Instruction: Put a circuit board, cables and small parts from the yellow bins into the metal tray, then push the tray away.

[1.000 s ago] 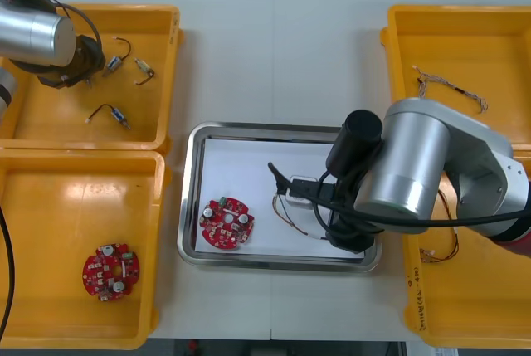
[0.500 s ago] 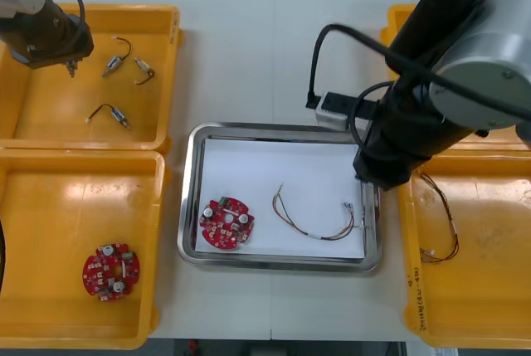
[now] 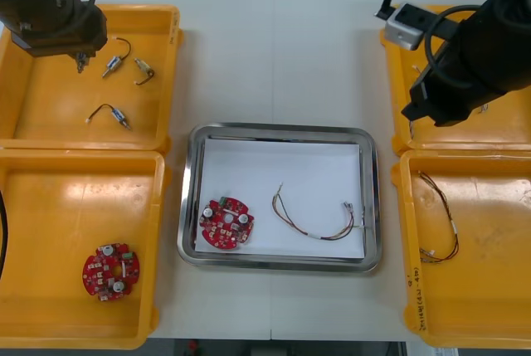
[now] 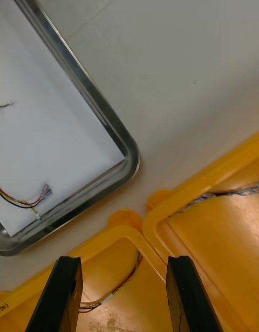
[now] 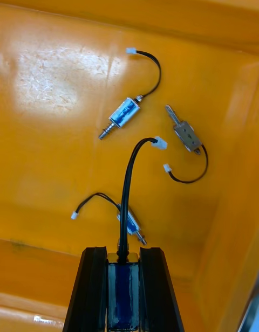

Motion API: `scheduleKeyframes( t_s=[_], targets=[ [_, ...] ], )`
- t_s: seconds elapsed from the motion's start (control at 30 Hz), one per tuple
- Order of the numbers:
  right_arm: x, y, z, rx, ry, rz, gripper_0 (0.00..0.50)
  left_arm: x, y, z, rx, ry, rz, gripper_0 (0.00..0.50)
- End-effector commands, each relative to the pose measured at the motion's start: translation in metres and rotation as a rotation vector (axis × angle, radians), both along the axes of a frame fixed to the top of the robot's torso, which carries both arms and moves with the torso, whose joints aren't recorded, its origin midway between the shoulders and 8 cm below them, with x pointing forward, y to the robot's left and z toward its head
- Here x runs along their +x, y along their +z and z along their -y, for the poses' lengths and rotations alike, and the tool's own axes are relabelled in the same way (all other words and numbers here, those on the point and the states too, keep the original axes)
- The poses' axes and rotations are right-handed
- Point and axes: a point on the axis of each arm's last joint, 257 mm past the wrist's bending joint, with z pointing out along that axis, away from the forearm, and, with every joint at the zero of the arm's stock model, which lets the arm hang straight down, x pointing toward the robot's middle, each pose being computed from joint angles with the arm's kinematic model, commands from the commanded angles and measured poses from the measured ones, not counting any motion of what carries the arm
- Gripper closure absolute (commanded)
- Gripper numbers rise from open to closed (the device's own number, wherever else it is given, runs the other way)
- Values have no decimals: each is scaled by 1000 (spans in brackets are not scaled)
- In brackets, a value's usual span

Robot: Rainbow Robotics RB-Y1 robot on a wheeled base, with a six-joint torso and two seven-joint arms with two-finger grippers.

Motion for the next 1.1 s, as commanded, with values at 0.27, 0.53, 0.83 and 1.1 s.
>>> scheduleKeyframes(
  t_s=[0.27,0.53,0.83,1.1],
  targets=[
    [42,60,100,95,-301,55,51,-33,11,107,-78,-1,19,500],
    [61,71,155,85,-481,89,51,-60,-12,175,-143,-72,-32,499],
    [66,55,204,80,-630,34,51,-81,-71,212,-133,-113,-101,500],
    [71,45,222,98,-678,-8,50,-86,-114,222,-96,-117,-84,499]
  ],
)
